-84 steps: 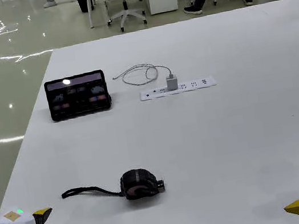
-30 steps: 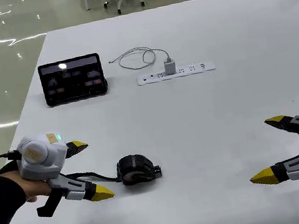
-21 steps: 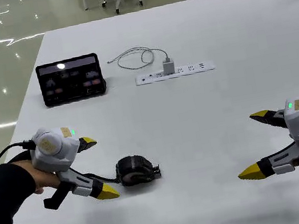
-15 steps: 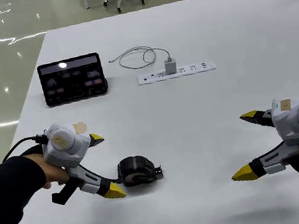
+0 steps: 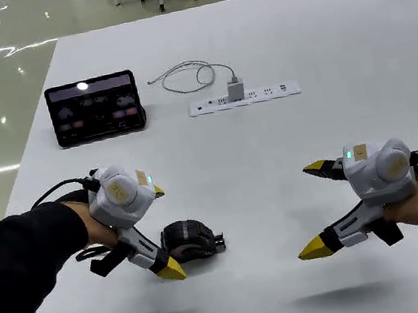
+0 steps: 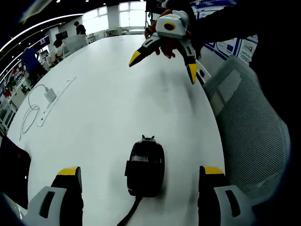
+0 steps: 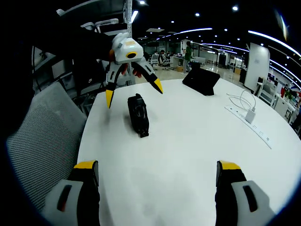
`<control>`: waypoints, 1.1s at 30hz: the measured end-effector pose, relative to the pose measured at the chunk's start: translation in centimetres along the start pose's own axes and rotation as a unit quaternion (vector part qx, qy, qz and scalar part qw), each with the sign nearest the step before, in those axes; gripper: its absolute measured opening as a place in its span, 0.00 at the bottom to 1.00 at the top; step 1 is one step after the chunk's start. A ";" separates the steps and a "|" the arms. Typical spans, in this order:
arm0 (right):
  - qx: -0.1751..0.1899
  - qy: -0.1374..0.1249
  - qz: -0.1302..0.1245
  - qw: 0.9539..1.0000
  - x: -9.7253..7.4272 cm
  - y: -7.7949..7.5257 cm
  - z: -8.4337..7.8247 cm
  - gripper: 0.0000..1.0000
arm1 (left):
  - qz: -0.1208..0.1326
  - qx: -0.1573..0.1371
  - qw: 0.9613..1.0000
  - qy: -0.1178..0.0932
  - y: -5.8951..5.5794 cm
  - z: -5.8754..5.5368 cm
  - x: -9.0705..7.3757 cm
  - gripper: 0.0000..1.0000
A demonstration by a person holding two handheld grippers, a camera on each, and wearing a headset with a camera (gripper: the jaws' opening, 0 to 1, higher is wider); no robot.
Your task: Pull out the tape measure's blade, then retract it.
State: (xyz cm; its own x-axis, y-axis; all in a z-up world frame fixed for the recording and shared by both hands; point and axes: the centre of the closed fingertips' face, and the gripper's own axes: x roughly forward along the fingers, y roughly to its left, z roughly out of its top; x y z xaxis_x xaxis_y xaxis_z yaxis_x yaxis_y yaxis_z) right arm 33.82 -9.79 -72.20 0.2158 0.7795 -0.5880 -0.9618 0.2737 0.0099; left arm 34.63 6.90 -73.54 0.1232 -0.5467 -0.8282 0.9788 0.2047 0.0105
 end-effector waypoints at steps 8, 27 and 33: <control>-0.027 0.002 0.026 0.999 2.6 0.7 1.1 1.00 | -0.027 0.004 0.998 0.054 -0.9 -1.1 1.3 0.75; -0.048 0.002 0.076 0.996 8.7 2.8 4.1 0.94 | -0.032 0.040 0.996 0.077 -1.2 -1.2 2.6 0.45; -0.032 -0.006 0.073 0.997 9.4 3.0 4.5 0.88 | -0.015 0.072 0.994 0.086 -0.7 -1.3 2.8 0.34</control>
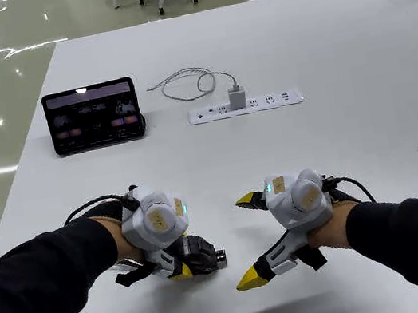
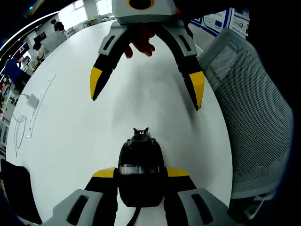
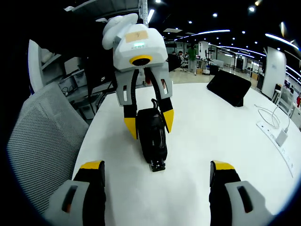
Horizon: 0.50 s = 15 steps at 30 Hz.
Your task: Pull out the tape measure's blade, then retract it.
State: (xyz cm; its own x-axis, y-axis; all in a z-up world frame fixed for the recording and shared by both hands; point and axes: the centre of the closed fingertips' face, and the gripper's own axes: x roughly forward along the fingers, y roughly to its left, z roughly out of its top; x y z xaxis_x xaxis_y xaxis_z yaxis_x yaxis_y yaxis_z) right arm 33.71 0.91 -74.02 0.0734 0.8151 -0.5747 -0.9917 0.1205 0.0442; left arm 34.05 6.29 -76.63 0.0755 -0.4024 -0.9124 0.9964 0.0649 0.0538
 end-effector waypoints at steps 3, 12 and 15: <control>-0.004 0.003 0.002 1.000 0.5 0.1 -0.2 0.83 | 0.001 -0.003 1.000 0.006 0.0 0.0 0.0 0.33; -0.020 0.051 0.015 0.998 1.8 0.1 -2.5 0.59 | -0.005 -0.018 1.000 0.017 0.0 -0.2 0.1 0.33; -0.027 0.062 0.019 0.998 2.5 0.1 -2.8 0.50 | -0.007 -0.031 0.999 0.006 0.0 -0.1 -0.1 0.33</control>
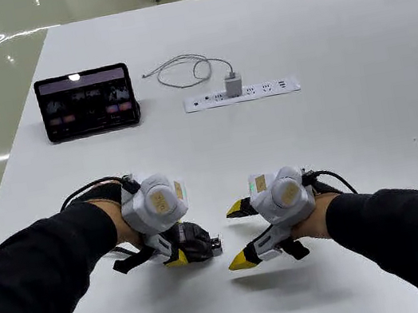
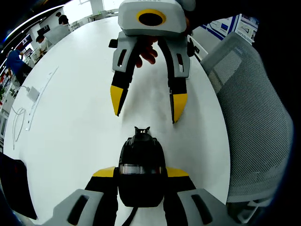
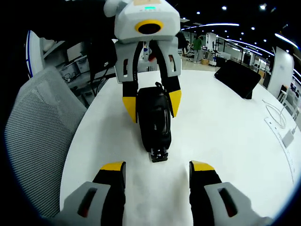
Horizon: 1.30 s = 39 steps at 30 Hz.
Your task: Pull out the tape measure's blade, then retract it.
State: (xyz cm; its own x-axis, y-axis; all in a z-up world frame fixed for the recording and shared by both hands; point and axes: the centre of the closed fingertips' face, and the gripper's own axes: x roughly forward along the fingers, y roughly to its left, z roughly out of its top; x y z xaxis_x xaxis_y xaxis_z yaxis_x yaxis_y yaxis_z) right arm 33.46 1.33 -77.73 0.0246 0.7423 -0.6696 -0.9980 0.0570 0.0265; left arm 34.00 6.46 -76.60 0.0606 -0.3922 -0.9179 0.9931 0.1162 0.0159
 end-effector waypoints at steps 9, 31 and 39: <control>-0.017 0.009 0.005 1.000 2.0 -0.3 0.9 0.29 | 0.001 0.002 1.000 -0.002 0.0 -0.1 0.0 0.33; -0.049 0.041 0.015 0.998 2.5 -0.5 0.1 0.09 | 0.001 -0.011 1.000 -0.014 0.1 0.0 0.1 0.33; -0.049 0.052 0.023 0.997 1.9 -0.6 -0.5 0.09 | 0.000 -0.009 1.000 -0.016 0.1 0.0 0.1 0.33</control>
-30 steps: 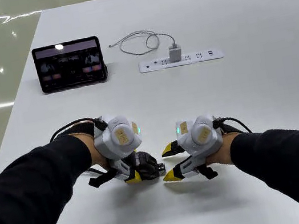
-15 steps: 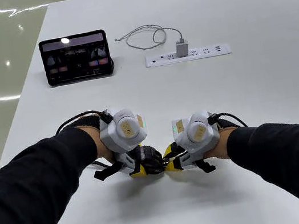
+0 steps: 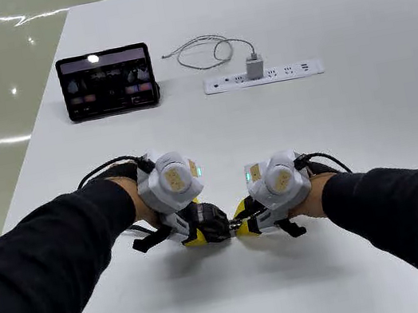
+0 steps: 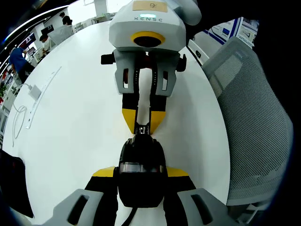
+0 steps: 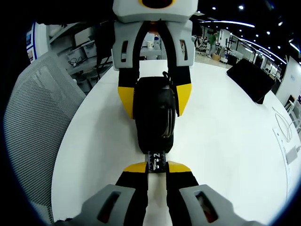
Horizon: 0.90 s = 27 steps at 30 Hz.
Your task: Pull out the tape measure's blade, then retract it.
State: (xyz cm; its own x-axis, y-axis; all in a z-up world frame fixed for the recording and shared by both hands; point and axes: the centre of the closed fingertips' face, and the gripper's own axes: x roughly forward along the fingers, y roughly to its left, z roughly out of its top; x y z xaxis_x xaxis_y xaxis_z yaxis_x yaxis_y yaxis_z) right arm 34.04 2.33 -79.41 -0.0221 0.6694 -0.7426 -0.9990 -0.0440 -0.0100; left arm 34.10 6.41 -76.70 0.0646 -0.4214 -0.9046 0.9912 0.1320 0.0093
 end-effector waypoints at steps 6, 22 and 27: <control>0.013 -0.003 0.001 1.000 0.1 0.1 0.0 0.11 | -0.003 0.001 1.000 0.000 0.0 0.0 0.0 0.33; 0.023 -0.002 0.008 1.000 0.4 0.2 0.4 0.10 | -0.009 -0.002 1.000 0.000 0.0 -0.1 -0.1 0.33; 0.032 0.001 0.005 0.999 0.1 0.0 0.0 0.10 | -0.006 -0.004 1.000 -0.001 0.0 -0.1 -0.1 0.33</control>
State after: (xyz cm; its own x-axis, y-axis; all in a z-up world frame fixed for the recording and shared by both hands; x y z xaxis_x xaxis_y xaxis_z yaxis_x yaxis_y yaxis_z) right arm 34.03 2.38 -79.44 -0.0313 0.6676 -0.7439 -0.9992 -0.0022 0.0401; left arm 34.10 6.51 -76.68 0.0530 -0.4250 -0.9036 0.9909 0.1343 -0.0050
